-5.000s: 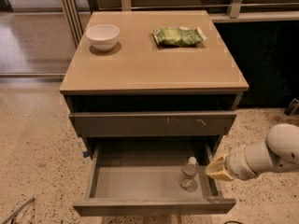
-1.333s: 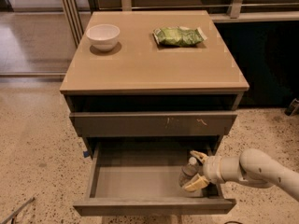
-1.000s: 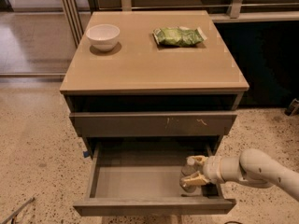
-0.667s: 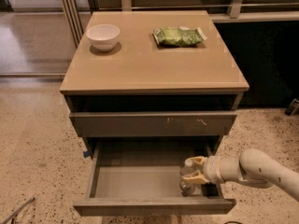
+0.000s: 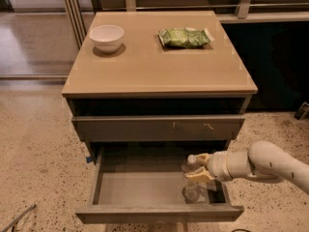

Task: Pick water bottle from middle drawer and place on counter

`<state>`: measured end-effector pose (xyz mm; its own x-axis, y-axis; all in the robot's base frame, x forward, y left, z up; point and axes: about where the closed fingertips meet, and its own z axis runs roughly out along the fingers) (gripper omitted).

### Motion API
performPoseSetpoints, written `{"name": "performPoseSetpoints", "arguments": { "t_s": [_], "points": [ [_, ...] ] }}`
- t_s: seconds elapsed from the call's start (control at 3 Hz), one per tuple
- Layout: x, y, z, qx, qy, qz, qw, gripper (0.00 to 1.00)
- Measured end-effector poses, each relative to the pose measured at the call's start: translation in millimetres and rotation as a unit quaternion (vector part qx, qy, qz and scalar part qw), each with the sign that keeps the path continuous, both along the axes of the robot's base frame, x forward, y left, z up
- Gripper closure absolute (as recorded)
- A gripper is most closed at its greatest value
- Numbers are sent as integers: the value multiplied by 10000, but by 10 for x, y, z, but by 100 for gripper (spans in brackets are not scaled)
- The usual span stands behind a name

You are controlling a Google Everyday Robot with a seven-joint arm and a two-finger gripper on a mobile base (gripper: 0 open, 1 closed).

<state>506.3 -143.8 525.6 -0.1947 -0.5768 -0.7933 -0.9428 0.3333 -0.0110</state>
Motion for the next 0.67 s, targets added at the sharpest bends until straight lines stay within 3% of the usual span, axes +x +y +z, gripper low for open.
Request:
{"name": "performPoseSetpoints", "arguments": {
  "t_s": [0.33, 0.67],
  "points": [
    [-127, 407, 910, 200, 211, 220, 9993, 100],
    [-155, 658, 1966, 106, -5, 334, 9994, 100]
  ]
}}
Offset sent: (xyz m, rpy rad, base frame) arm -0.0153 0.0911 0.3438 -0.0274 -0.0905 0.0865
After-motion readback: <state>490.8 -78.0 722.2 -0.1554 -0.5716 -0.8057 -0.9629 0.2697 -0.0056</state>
